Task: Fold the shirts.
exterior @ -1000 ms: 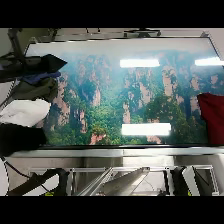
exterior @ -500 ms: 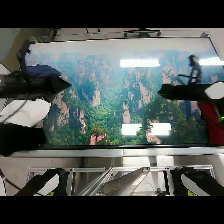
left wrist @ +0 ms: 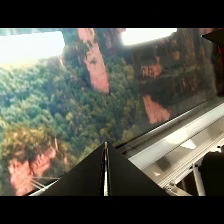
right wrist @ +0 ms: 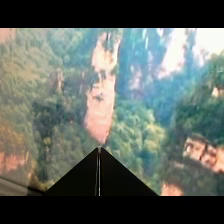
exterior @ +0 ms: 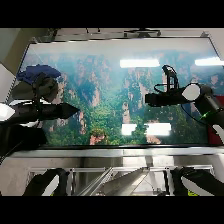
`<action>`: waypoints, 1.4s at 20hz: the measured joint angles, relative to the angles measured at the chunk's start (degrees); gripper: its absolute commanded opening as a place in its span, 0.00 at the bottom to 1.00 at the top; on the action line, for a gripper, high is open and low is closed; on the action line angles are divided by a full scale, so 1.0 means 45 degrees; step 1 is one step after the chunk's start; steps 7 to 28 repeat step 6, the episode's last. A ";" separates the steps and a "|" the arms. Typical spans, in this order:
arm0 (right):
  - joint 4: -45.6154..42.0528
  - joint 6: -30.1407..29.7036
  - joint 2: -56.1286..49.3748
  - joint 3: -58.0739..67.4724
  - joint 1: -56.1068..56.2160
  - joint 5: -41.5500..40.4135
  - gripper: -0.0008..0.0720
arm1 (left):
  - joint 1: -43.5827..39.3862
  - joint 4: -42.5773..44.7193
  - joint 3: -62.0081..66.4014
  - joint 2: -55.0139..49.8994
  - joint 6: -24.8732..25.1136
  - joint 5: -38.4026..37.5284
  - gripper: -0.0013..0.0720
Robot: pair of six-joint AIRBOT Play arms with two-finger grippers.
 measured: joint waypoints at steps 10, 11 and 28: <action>0.0039 0.0015 -0.0044 0.0000 0.0044 0.0049 0.04 | -0.0010 0.0000 -0.0442 0.0238 0.0005 0.0306 0.03; 0.0039 0.0015 -0.0044 0.0000 0.0044 0.0049 0.04 | -0.0010 0.0000 -0.0442 0.0238 0.0005 0.0306 0.03; 0.0039 0.0015 -0.0044 0.0000 0.0044 0.0049 0.04 | -0.0010 0.0000 -0.0442 0.0238 0.0005 0.0306 0.03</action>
